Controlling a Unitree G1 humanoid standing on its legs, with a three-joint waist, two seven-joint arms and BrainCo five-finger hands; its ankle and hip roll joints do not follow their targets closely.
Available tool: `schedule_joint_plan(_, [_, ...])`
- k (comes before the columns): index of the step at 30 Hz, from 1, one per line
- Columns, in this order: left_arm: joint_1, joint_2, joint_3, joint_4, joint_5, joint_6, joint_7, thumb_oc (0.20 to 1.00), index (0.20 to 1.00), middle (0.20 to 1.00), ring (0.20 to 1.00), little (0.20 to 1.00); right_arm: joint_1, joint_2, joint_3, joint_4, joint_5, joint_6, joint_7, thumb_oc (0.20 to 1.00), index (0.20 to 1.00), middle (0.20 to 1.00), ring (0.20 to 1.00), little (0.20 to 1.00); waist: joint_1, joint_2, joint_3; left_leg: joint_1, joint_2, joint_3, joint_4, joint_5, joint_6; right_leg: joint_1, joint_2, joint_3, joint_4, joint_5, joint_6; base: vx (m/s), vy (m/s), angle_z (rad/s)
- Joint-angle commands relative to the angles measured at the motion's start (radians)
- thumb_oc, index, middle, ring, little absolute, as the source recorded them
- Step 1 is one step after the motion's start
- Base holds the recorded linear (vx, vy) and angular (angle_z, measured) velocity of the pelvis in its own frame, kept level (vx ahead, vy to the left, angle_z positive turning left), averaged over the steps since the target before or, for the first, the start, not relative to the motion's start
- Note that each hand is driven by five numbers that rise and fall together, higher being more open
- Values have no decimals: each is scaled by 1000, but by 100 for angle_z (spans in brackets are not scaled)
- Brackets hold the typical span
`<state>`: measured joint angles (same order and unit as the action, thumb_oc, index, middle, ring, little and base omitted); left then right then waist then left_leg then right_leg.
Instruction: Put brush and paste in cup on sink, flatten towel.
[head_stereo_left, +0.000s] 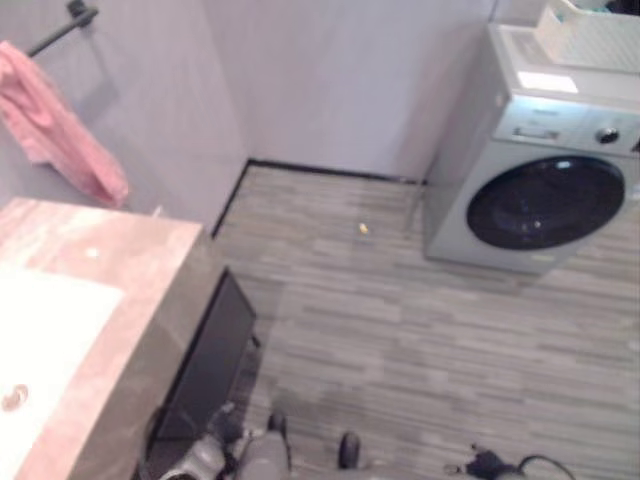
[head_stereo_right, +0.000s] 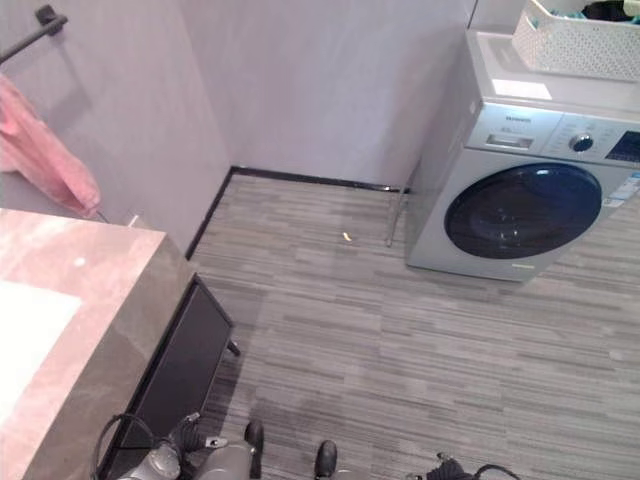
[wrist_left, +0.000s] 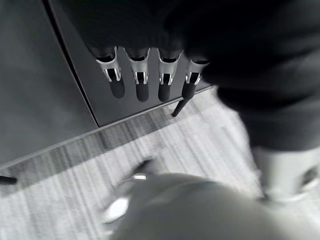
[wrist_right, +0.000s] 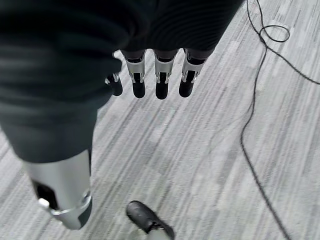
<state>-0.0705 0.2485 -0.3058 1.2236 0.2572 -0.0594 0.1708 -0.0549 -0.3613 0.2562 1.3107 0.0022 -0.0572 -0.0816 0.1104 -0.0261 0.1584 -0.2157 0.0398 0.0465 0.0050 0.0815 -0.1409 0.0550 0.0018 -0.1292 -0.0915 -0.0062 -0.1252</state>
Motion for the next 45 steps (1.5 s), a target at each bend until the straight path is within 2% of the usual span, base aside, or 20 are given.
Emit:
schedule_joint_plan(1, [36,28,-22,19,4,14,7,1000,1000,1000,1000,1000,8,-29,19,-20,28,-8,-9,1000,1000,1000,1000,1000,21,-39,7,-91,-41,3,63,91,66,114,2,-93,17,-65,159,0,0,-46])
schedule_joint_plan(4, [51,13,-16,20,-18,17,10,1000,1000,1000,1000,1000,-16,-20,30,-20,31,-9,-9,1000,1000,1000,1000,1000,56,-25,-4,-131,-45,32,-69,153,50,179,35,-26,14,-105,157,496,66,-37])
schedule_joint_plan(9, [63,21,-7,34,-10,17,-3,1000,1000,1000,1000,1000,-25,10,42,-3,20,-1,1,1000,1000,1000,1000,1000,68,-46,-64,-39,-49,15,-62,129,92,221,10,14,48,-142,176,386,128,-70])
schedule_joint_plan(13, [52,35,-15,15,-18,12,-6,1000,1000,1000,1000,1000,-11,24,41,18,10,11,13,1000,1000,1000,1000,1000,78,-90,-91,-1,-105,34,2,44,147,220,-64,39,151,-2,240,344,184,-37])
schedule_joint_plan(15, [47,42,-22,2,-21,10,-5,1000,1000,1000,1000,1000,-7,24,31,30,7,17,13,1000,1000,1000,1000,1000,83,-94,-101,21,-122,20,-1,23,167,192,-72,53,216,52,256,329,218,-7])
schedule_joint_plan(16, [38,43,-29,-2,-21,12,-12,1000,1000,1000,1000,1000,-7,27,20,49,8,23,15,1000,1000,1000,1000,1000,84,-98,-106,65,-147,12,-16,-11,195,154,-90,54,338,137,302,165,139,11])
schedule_joint_plan(17, [37,43,-29,-2,-21,13,-12,1000,1000,1000,1000,1000,-7,26,20,49,8,23,15,1000,1000,1000,1000,1000,85,-96,-109,61,-145,13,-16,-10,194,151,-88,55,337,139,302,334,305,13])
schedule_joint_plan(18, [24,43,-39,-6,-23,15,-14,1000,1000,1000,1000,1000,-11,26,3,54,17,29,19,1000,1000,1000,1000,1000,74,-68,-106,120,-140,4,-37,-37,213,83,-102,32,521,233,326,163,168,13])
schedule_joint_plan(21, [13,41,-51,-7,-27,17,-17,1000,1000,1000,1000,1000,-20,27,2,42,18,30,23,1000,1000,1000,1000,1000,58,-30,-86,184,-123,-7,-52,-53,232,16,-127,-28,670,263,319,267,219,24])
schedule_joint_plan(22, [7,37,-66,1,-19,19,-26,1000,1000,1000,1000,1000,-20,32,-5,28,29,28,20,1000,1000,1000,1000,1000,25,-3,-68,239,-114,-37,-66,-70,241,-63,-132,-31,759,206,301,290,171,28])
schedule_joint_plan(23, [7,36,-66,1,-19,19,-26,1000,1000,1000,1000,1000,-21,31,-5,28,29,28,20,1000,1000,1000,1000,1000,25,-1,-70,237,-112,-37,-66,-69,240,-65,-130,-32,757,209,300,414,126,31])
schedule_joint_plan(24, [-3,35,-71,15,-21,22,-25,1000,1000,1000,1000,1000,-17,34,-5,16,38,22,23,1000,1000,1000,1000,1000,-14,17,-56,291,-102,-65,-81,-64,229,-162,-109,-32,683,106,269,305,32,43])
schedule_joint_plan(26, [-5,33,-69,18,-24,23,-27,1000,1000,1000,1000,1000,-14,34,-6,13,42,23,26,1000,1000,1000,1000,1000,-24,25,-54,305,-97,-76,-83,-66,224,-173,-118,-50,636,96,259,262,-23,32])
schedule_joint_plan(27, [-11,32,-68,31,-27,23,-29,1000,1000,1000,1000,1000,-10,34,-8,9,44,23,28,1000,1000,1000,1000,1000,-38,20,-50,320,-101,-100,-82,-81,212,-182,-113,-42,487,79,247,342,-146,38])
schedule_joint_plan(28, [-16,28,-73,35,-23,21,-34,1000,1000,1000,1000,1000,2,33,-10,4,53,22,28,1000,1000,1000,1000,1000,-61,6,-47,347,-115,-135,-85,-100,198,-205,-97,30,292,107,250,344,-143,69])
schedule_joint_plan(31, [-25,29,-74,43,-23,18,-35,1000,1000,1000,1000,1000,13,30,-12,9,55,27,25,1000,1000,1000,1000,1000,-87,5,-48,374,-105,-168,-92,-130,188,-248,-112,108,106,175,266,293,-110,68])
schedule_joint_plan(33, [-14,30,-55,60,-37,16,-37,1000,1000,1000,1000,1000,35,35,-9,29,44,35,31,1000,1000,1000,1000,1000,-117,-6,-62,421,-93,-215,-92,-154,171,-296,-110,178,86,240,306,507,-173,62])
schedule_joint_plan(36, [1,30,-44,73,-42,19,-37,1000,1000,1000,1000,1000,60,42,-8,45,44,39,35,1000,1000,1000,1000,1000,-125,-25,-84,457,-75,-237,-92,-178,158,-259,-94,173,112,217,286,378,-194,55])
schedule_joint_plan(39, [12,32,-32,78,-64,30,-40,1000,1000,1000,1000,1000,85,33,-29,61,67,41,45,1000,1000,1000,1000,1000,-139,-24,-109,473,-11,-264,-46,-146,123,-224,-43,146,166,132,239,282,-209,16])
schedule_joint_plan(45, [-6,39,-55,54,-69,31,-34,1000,1000,1000,1000,1000,106,24,-55,57,128,28,35,1000,1000,1000,1000,1000,-162,-41,-113,413,42,-241,88,-71,89,-145,-21,68,157,77,172,247,-216,56])
